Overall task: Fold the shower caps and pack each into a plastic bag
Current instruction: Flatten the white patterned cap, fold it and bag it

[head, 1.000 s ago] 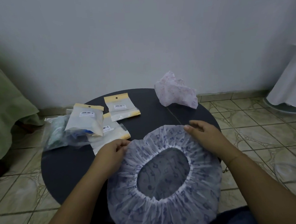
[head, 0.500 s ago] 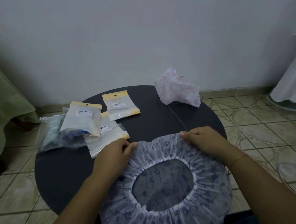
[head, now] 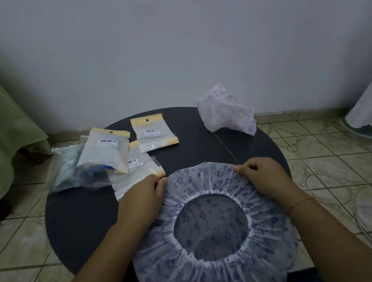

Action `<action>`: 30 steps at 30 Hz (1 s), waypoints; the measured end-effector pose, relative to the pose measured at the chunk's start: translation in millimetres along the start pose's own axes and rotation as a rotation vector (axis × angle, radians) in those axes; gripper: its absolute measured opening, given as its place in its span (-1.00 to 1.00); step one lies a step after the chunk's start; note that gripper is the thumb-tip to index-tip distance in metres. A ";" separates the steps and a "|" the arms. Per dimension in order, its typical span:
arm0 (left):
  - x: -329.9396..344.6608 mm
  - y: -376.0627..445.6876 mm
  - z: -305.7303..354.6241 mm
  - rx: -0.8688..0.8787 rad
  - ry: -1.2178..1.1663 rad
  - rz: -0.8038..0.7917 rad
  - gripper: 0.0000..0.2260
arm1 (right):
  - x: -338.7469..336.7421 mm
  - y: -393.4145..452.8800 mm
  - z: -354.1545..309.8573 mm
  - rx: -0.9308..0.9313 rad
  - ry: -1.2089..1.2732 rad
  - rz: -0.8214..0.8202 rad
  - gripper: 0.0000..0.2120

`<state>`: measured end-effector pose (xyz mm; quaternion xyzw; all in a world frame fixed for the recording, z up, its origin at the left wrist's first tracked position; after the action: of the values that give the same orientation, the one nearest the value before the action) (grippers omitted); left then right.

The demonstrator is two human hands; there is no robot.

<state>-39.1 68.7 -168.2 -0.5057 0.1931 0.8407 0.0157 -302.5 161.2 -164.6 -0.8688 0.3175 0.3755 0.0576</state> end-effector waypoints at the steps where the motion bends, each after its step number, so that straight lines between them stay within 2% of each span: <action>1: -1.6 -0.8 -0.8 -0.006 0.012 0.008 -0.73 | -2.3 -1.4 -0.5 -0.004 0.012 0.008 -0.69; 6: -8.4 -6.7 -11.3 -0.060 -0.071 0.028 -0.85 | -24.7 -5.9 -0.2 -0.006 0.072 0.136 -0.77; 9: -6.6 -12.9 -11.1 -0.055 -0.186 -0.027 -0.66 | -40.9 -14.0 3.9 0.024 -0.064 0.181 -0.71; 11: -7.7 -18.0 -7.7 -0.028 -0.233 -0.038 -0.58 | -43.7 -22.3 12.5 0.092 -0.249 0.095 -0.55; 13: -11.1 -25.0 -1.3 0.062 -0.169 -0.030 -0.46 | -39.9 -30.9 23.2 0.181 -0.393 -0.050 -0.42; 15: -15.9 -28.7 7.4 0.187 -0.066 0.005 -0.38 | -34.1 -42.2 28.4 0.261 -0.386 -0.191 -0.36; 17: -17.8 -30.2 11.8 0.245 -0.009 -0.003 -0.43 | -31.3 -52.3 23.9 0.288 -0.291 -0.276 -0.38; 21: -26.2 -30.1 4.3 0.113 0.011 0.032 -0.80 | -30.2 -58.6 10.1 0.234 -0.012 -0.325 -0.68; 22: -29.6 -28.9 3.0 0.088 0.042 0.054 -0.73 | -27.2 -60.0 8.0 0.229 0.049 -0.360 -0.62; 24: -34.5 -27.4 0.1 0.072 0.131 0.085 -0.48 | -20.0 -62.2 6.2 0.213 0.101 -0.397 -0.35; 26: -35.5 -26.0 -7.2 0.009 0.162 0.087 -0.42 | -16.3 -61.0 8.0 0.208 0.038 -0.350 -0.17; 28: -28.6 -26.0 -18.8 -0.089 0.106 0.044 -0.49 | -17.2 -57.8 13.7 0.216 -0.119 -0.245 -0.20; 29: -23.9 -26.6 -24.1 -0.136 0.074 0.011 -0.51 | -17.2 -56.9 14.6 0.211 -0.189 -0.210 -0.32; 30: -19.5 -26.9 -27.8 -0.167 0.056 -0.021 -0.52 | -15.3 -55.4 15.4 0.198 -0.229 -0.195 -0.52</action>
<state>-0.2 87.4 -171.4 -0.5304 0.1174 0.8393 -0.0232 -286.9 218.1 -172.7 -0.8372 0.2588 0.4314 0.2147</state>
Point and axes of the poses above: each hand's wrist, its own y-axis towards the middle knuckle, its own x-axis out of the palm, z = x × y, the point moved 8 cm from there along y, towards the middle knuckle, and after that the axes turned 11 degrees about z, right-handed, at the moved point
